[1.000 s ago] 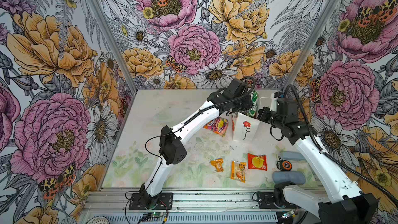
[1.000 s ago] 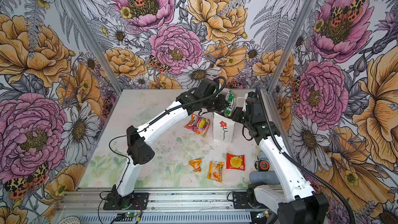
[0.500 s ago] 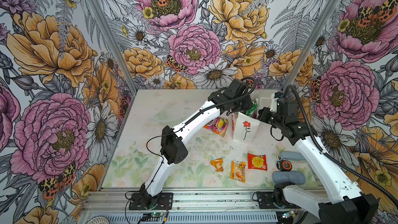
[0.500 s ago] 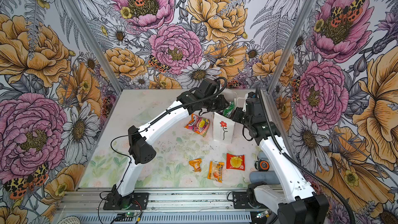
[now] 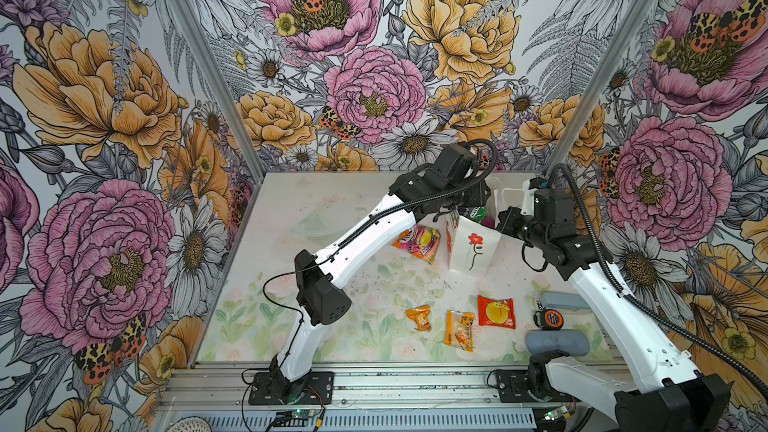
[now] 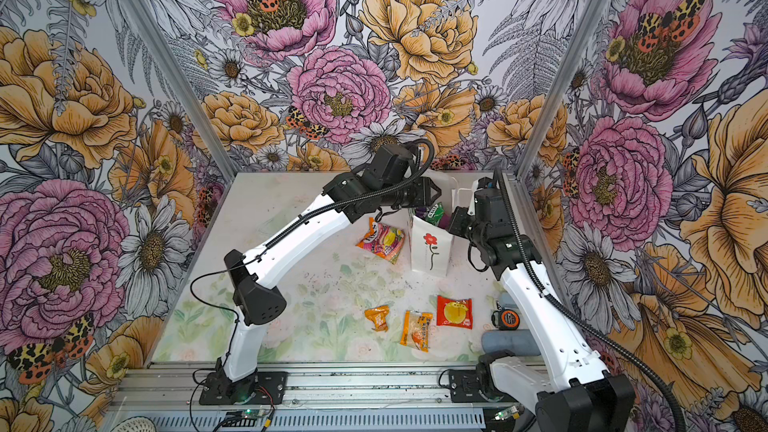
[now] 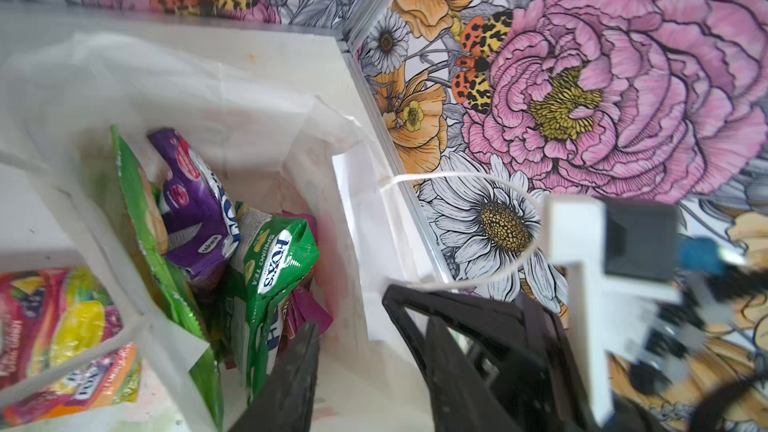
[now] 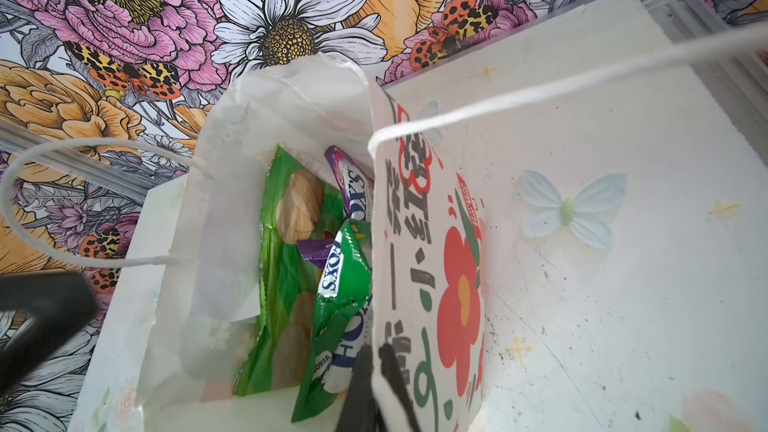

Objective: Place the snacks into the paper bag
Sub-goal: 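Lower the Spring Tea bag into the paper bag and open the left gripper, then withdraw the left gripper from the paper bag toward the orange Fox's Fruits bag, then lower the left gripper onto the orange Fox's Fruits candy bag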

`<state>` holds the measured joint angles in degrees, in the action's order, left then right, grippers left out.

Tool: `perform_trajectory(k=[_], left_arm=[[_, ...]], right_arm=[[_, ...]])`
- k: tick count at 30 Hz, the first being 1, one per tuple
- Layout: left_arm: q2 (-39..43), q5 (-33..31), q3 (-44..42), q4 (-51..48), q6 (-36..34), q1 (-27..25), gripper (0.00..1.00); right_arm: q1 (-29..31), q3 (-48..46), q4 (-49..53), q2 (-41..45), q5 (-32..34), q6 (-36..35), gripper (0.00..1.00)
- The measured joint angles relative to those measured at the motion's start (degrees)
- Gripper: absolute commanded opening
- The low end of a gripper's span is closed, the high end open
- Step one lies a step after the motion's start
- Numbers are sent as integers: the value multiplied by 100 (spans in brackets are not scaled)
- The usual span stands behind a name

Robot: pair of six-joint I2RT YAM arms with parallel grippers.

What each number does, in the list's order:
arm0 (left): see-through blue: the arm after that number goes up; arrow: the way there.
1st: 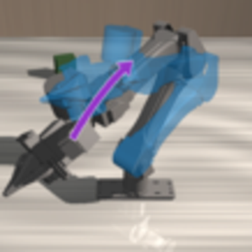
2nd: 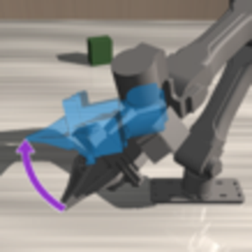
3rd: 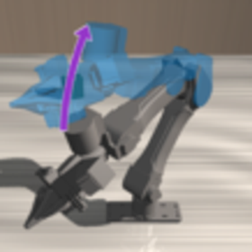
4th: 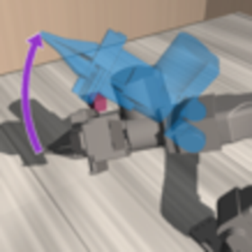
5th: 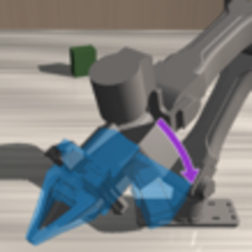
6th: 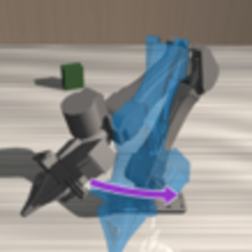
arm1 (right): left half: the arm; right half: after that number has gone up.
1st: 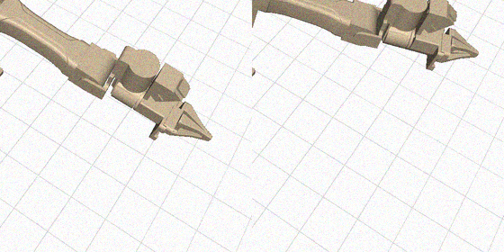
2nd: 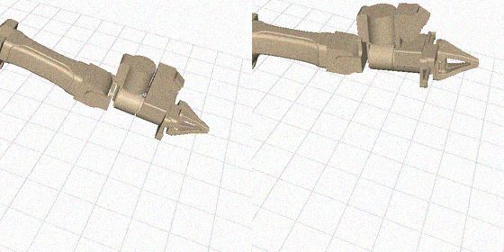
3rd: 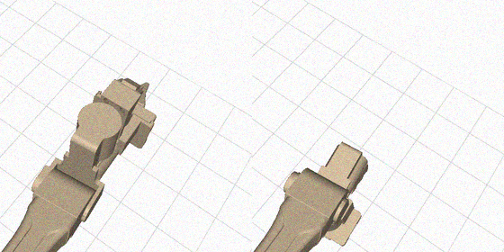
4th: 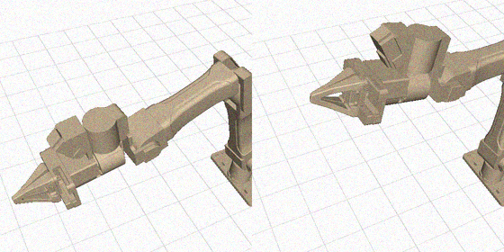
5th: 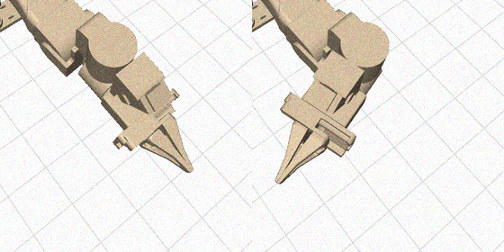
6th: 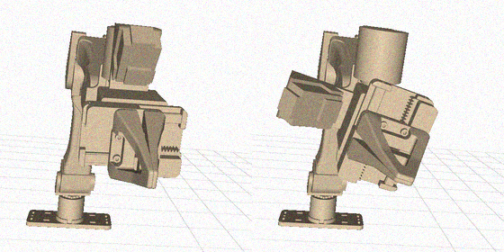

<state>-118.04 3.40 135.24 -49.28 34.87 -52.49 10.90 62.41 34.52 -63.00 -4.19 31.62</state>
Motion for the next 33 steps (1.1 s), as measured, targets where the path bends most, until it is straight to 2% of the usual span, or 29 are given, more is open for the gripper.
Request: perform_trajectory(k=[4,9,13,15,19,24,29,33], left_arm=[[874,-210,-560,22,-389,-153,50],[2173,-787,-1679,55,-802,-114,55],[2924,-1043,-2592,140,-848,205,57],[3202,-1064,-3110,175,-824,533,57],[3477,-977,-4004,249,-719,1224,60],[3576,-538,-4929,439,-525,2041,62],[3550,-103,-5340,625,-459,2527,64],[3305,210,-5403,855,-461,2667,68]], right_arm=[[0,0,0,0,2,-24,0],[-2,0,2,0,4,-74,0],[-2,-2,2,0,4,-85,0],[-2,-2,2,0,4,-85,0],[-2,-2,2,0,7,-87,0],[-11,-2,9,0,7,-85,0],[-11,-2,15,4,9,-85,0],[-11,-2,42,22,28,-85,0]])
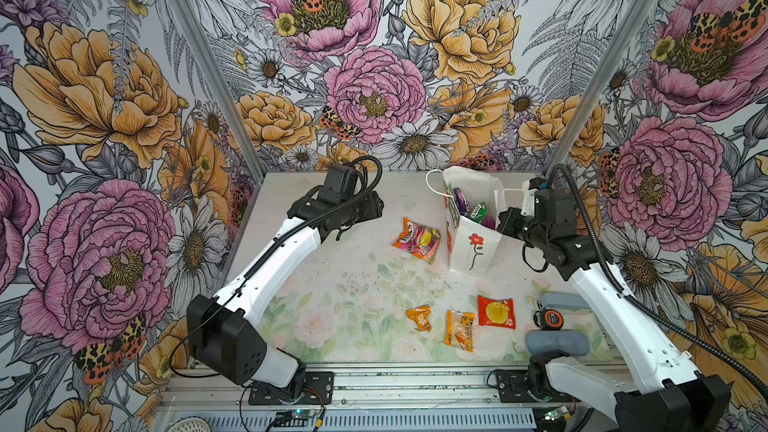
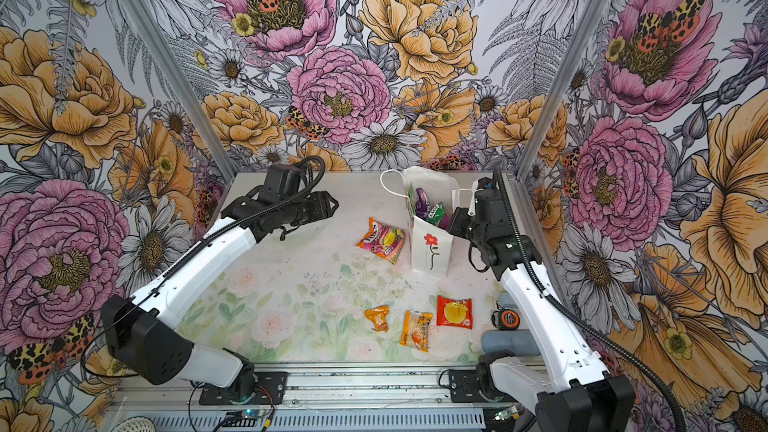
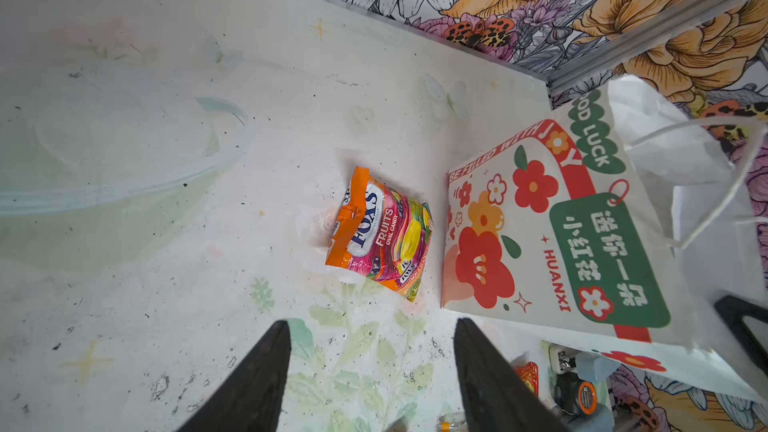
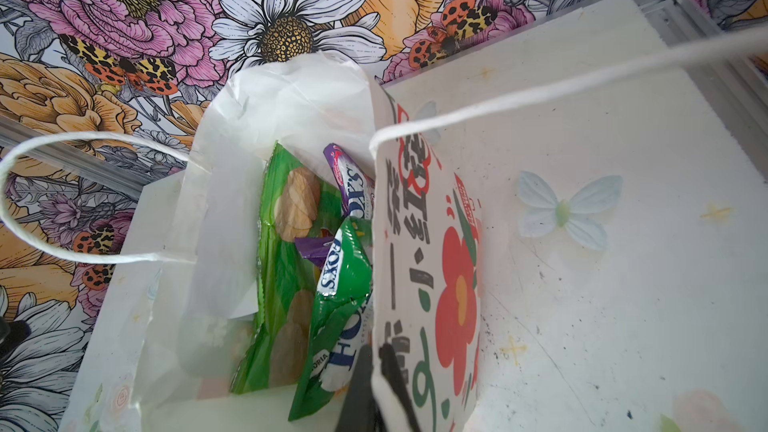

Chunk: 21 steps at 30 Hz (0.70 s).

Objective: Place the snacks into the paper bag
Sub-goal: 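Lower the left gripper onto the orange Fox's Fruits candy bag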

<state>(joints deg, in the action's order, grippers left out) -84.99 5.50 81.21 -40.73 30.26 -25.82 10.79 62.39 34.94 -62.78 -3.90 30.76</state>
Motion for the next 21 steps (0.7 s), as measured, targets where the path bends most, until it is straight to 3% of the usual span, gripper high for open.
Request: perform_trajectory(k=[16,21], left_arm=[[-2470,820,481,275,-151,-173,73],[-2900,1010,610,286,-236,-247,75]], right_arm=[[0,-11,39,24,17,0,0],[0,-44,55,76,20,0,0]])
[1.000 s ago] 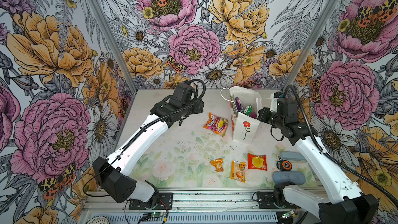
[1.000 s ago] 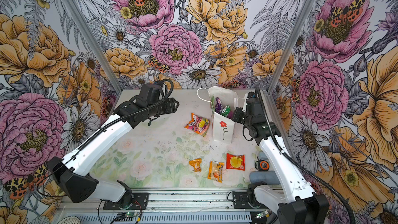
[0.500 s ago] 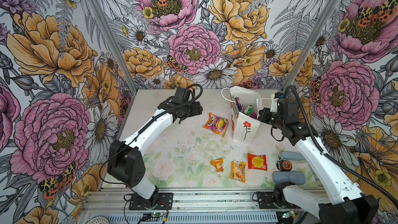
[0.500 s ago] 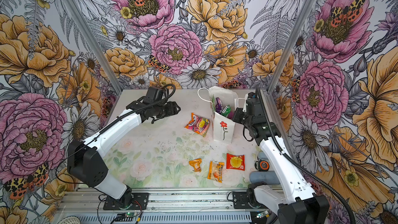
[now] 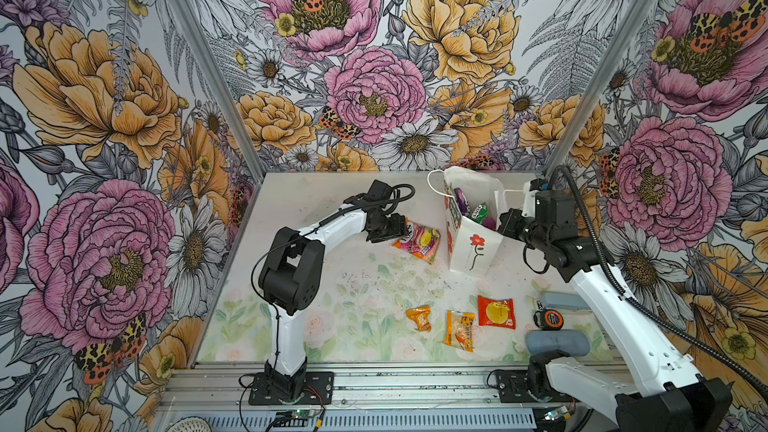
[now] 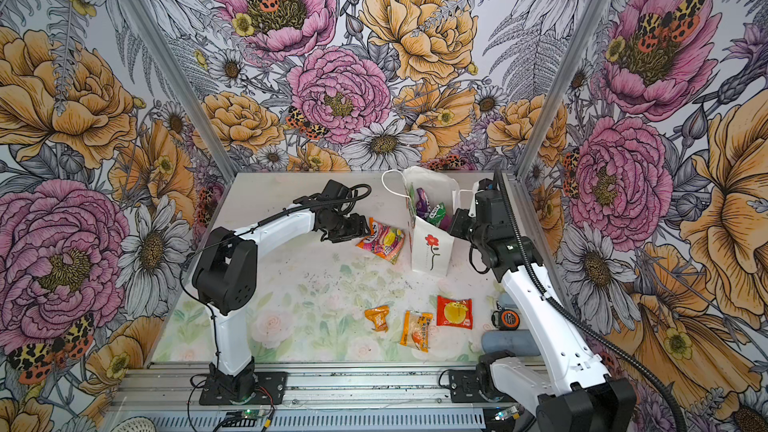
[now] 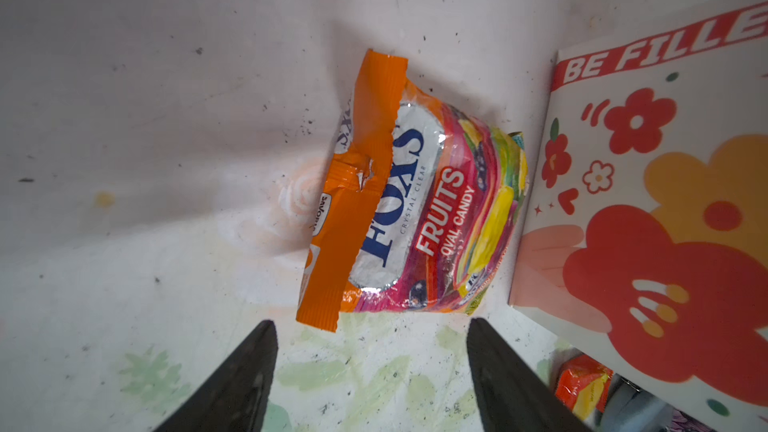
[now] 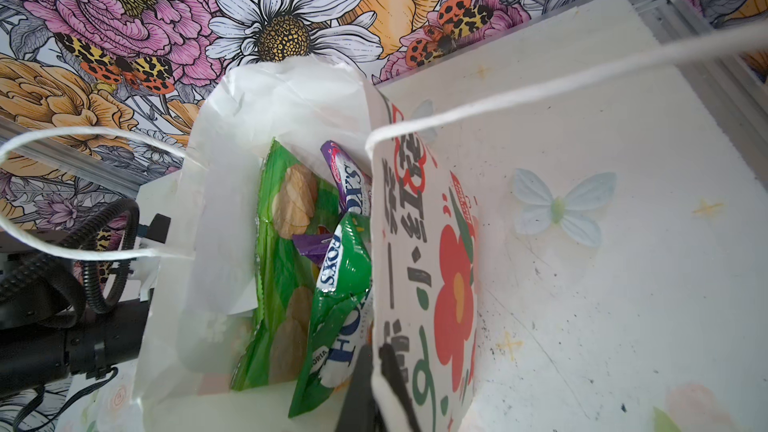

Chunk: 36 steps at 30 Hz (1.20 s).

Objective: Place the snacks into the paper bag
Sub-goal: 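Lower the left gripper onto the orange Fox's Fruits candy bag, then close the left gripper on the Fox's Fruits bag's orange end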

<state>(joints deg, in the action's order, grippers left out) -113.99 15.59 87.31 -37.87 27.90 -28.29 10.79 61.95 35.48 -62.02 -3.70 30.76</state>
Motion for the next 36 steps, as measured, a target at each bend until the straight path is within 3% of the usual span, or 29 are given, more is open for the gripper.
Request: perform_trajectory(k=[8,22,31,36], left_arm=[[-439,170,236,2,-96,-85,75],[-841,317,378,-44,-87,-487,57],[-931,313,378,-42,-7,-573,41],[-964,302,337,-33,33,-584,26]], right_arm=[[0,-28,-4,20,0,0,0],[0,-61,-15,52,-2,2,0],[0,-66,-17,59,0,2,0],[0,-72,-20,63,0,2,0]])
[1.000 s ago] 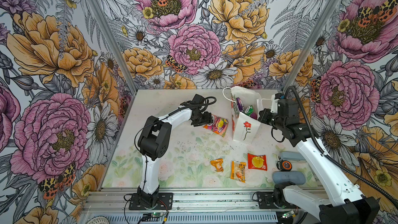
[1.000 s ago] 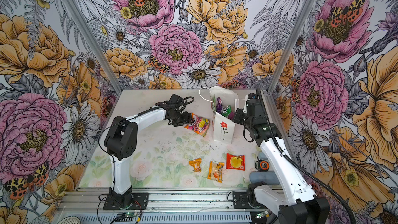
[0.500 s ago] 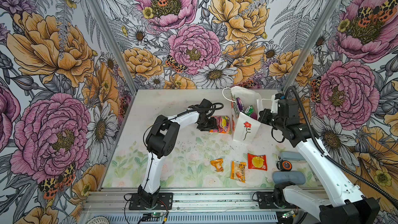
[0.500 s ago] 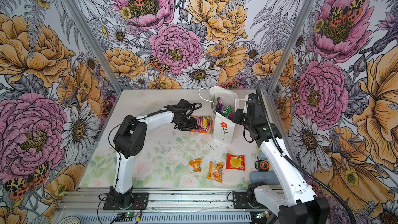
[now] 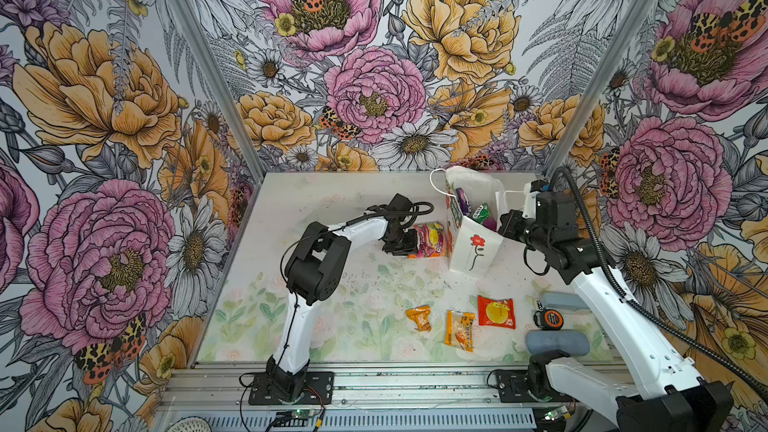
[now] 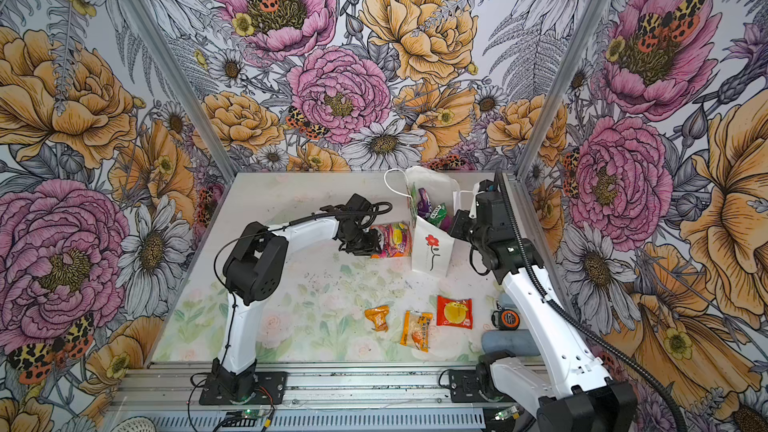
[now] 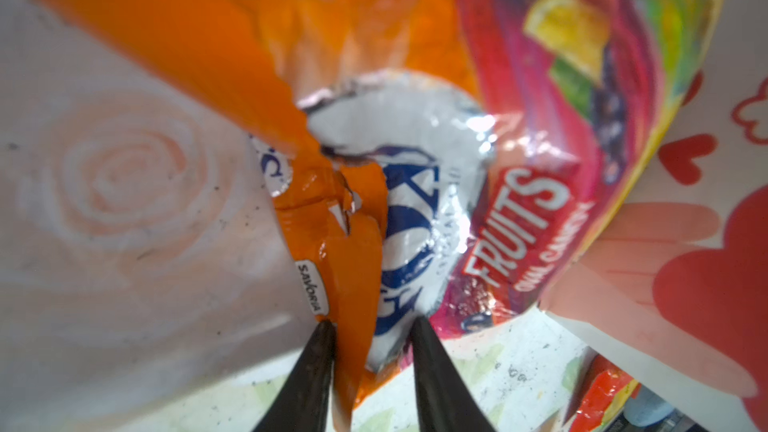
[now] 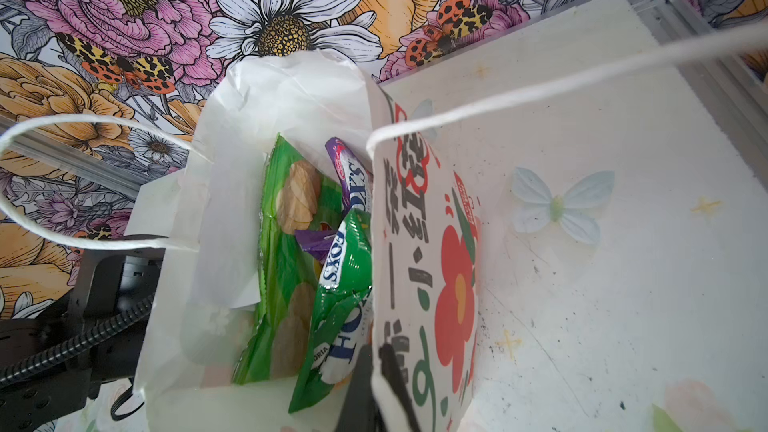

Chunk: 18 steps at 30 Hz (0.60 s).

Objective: Place the snacks into the paper bag
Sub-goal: 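Close the left gripper on the Fox's Fruits bag's orange end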

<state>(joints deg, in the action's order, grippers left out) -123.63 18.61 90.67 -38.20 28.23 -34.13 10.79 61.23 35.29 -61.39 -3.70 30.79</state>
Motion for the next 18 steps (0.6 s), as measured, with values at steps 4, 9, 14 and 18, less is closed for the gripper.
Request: perform_trajectory(k=[4,9,14,18], left_arm=[[31,-20,-122,83,4,-11,14],[289,-61,-553,385,70,-52,5],[776,-81,-1196,684,179,-63,0],[1207,-162,-1681,920,190,-63,0]], right_arm=[[0,-2,0,0,0,0,0],[0,-2,0,0,0,-2,0],[0,-2,0,0,0,-2,0],[0,-2,0,0,2,-2,0]])
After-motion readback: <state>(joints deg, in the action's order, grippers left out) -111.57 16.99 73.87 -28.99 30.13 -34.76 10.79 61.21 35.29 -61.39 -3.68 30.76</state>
